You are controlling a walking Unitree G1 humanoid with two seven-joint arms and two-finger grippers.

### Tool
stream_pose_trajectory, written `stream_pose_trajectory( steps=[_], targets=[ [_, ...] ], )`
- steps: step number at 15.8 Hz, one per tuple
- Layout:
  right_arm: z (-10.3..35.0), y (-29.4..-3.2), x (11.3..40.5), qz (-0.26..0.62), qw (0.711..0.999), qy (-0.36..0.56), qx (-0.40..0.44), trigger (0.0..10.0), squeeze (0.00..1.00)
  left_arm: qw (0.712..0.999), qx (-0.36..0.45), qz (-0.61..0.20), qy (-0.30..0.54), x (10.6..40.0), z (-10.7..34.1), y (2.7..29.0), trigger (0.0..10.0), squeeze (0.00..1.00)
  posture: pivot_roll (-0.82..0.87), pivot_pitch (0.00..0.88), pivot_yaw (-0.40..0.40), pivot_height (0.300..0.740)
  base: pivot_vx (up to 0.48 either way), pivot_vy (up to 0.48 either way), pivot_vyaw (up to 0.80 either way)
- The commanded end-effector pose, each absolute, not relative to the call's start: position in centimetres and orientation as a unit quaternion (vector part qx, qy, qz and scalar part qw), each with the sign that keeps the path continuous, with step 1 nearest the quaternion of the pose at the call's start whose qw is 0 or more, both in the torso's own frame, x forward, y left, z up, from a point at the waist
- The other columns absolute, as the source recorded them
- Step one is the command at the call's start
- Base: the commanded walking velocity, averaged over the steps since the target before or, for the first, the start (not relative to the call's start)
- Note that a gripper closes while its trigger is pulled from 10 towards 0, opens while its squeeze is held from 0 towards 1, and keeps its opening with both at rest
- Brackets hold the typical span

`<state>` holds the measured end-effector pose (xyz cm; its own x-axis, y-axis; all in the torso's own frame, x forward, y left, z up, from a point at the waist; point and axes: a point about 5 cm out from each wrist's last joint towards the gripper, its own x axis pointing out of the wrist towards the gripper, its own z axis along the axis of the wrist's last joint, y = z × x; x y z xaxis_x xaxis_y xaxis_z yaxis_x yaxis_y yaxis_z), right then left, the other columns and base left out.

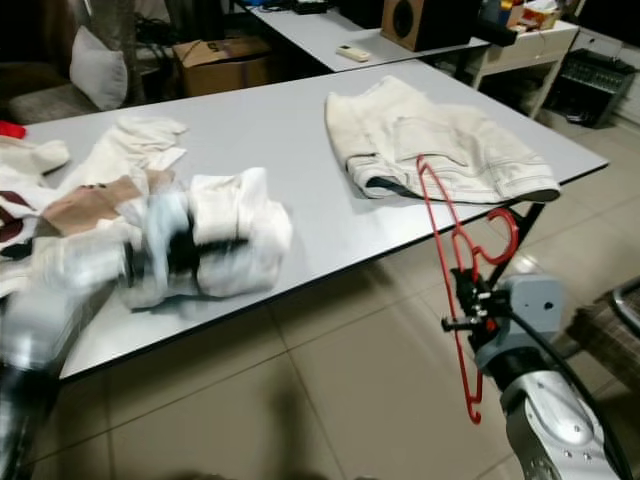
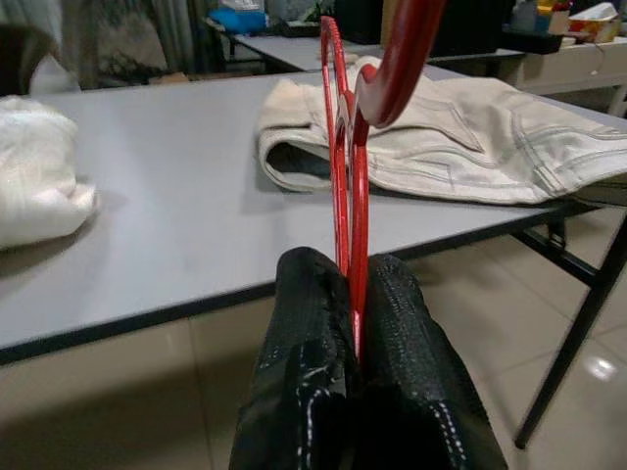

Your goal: Hang hanger

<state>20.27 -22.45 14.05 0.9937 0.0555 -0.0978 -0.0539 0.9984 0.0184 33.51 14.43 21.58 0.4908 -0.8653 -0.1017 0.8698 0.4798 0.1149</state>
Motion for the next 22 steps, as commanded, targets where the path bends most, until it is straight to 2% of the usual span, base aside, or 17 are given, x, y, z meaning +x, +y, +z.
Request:
stream_pose_trajectory(
  steps=[1, 2, 3, 5, 6, 9, 13, 14, 15, 16, 17, 18, 19, 20, 22],
  targets=[
    [14.3, -22.9, 20.2, 0.007, 0.999, 0.038, 0.012, 10.0, 0.0, 0.859, 0.01, -0.508, -0.071, 35.0, 27.0, 14.2, 0.0, 0.0, -0.19, 0.0, 0.076, 0.74, 0.0, 0.0, 0.0],
    [14.3, -23.2, 20.1, -0.007, 0.999, 0.035, 0.015, 10.0, 0.0, 0.862, -0.029, -0.495, -0.108, 35.8, 29.4, 14.2, 0.0, 0.0, -0.2, 0.0, 0.083, 0.74, 0.0, 0.0, 0.0],
    [14.2, -24.0, 19.8, -0.042, 0.998, 0.034, 0.019, 10.0, 0.0, 0.898, -0.032, -0.411, -0.153, 37.8, 31.7, 14.9, 0.0, 0.0, -0.21, 0.0, 0.106, 0.74, 0.0, 0.0, 0.0],
    [13.9, -24.3, 19.3, -0.069, 0.997, 0.039, 0.02, 10.0, 0.0, 0.949, 0.001, -0.302, -0.094, 39.5, 29.2, 16.3, 0.0, 0.0, -0.22, 0.0, 0.124, 0.74, 0.0, 0.0, 0.0],
    [13.8, -24.2, 19.2, -0.072, 0.996, 0.039, 0.022, 10.0, 0.0, 0.964, 0.019, -0.263, -0.04, 39.8, 26.7, 17.1, 0.0, 0.0, -0.22, 0.0, 0.132, 0.74, 0.0, 0.0, 0.0],
    [13.7, -23.9, 19.1, -0.072, 0.996, 0.04, 0.025, 10.0, 0.0, 0.972, 0.024, -0.233, 0.026, 40.2, 23.6, 18.2, 0.0, 0.0, -0.22, 0.0, 0.131, 0.74, 0.0, 0.0, 0.0],
    [13.6, -23.8, 19.4, -0.069, 0.997, 0.041, 0.021, 10.0, 0.0, 0.982, 0.052, -0.183, 0.019, 40.7, 23.4, 19.1, 0.0, 0.0, -0.21, 0.0, 0.122, 0.74, 0.0, 0.0, 0.0],
    [13.8, -23.9, 19.5, -0.069, 0.997, 0.036, 0.021, 10.0, 0.0, 0.98, 0.049, -0.19, -0.026, 40.8, 25.0, 18.9, 0.0, 0.0, -0.21, 0.0, 0.12, 0.74, 0.0, 0.0, 0.0],
    [14.2, -24.0, 19.5, -0.077, 0.996, 0.026, 0.027, 10.0, 0.0, 0.967, -0.008, -0.241, -0.082, 40.7, 27.6, 17.9, 0.0, 0.0, -0.21, 0.0, 0.12, 0.74, 0.0, 0.0, 0.0],
    [14.4, -24.3, 19.6, -0.089, 0.995, 0.016, 0.033, 10.0, 0.0, 0.953, -0.142, -0.187, -0.193, 40.8, 31.9, 18.7, 0.0, 0.0, -0.21, 0.0, 0.122, 0.74, 0.0, 0.0, 0.0],
    [14.2, -24.4, 19.7, -0.091, 0.995, 0.022, 0.03, 10.0, 0.0, 0.966, -0.144, -0.072, -0.201, 41.1, 32.8, 21.3, 0.0, 0.0, -0.21, 0.0, 0.123, 0.74, 0.0, 0.0, 0.0],
    [14.1, -24.4, 19.7, -0.091, 0.995, 0.026, 0.027, 10.0, 0.0, 0.975, -0.11, -0.046, -0.19, 41.1, 32.6, 21.9, 0.0, 0.0, -0.2, 0.0, 0.123, 0.74, 0.0, 0.0, 0.0],
    [13.7, -24.2, 19.7, -0.083, 0.996, 0.039, 0.017, 10.0, 0.0, 0.992, -0.018, -0.065, -0.109, 41.6, 29.9, 21.3, 0.0, 0.0, -0.2, 0.0, 0.122, 0.74, 0.0, 0.0, 0.0],
    [13.3, -23.8, 19.7, -0.074, 0.996, 0.047, 0.013, 10.0, 0.0, 0.99, 0.061, -0.129, 0.004, 41.5, 25.0, 19.8, 0.0, 0.0, -0.2, 0.0, 0.125, 0.74, 0.0, 0.0, 0.0],
    [13.4, -23.7, 19.8, -0.074, 0.996, 0.046, 0.016, 10.0, 0.0, 0.987, 0.072, -0.143, 0.032, 41.2, 23.2, 19.5, 0.0, 0.0, -0.2, 0.0, 0.125, 0.74, 0.0, 0.0, 0.0]
  ],
)
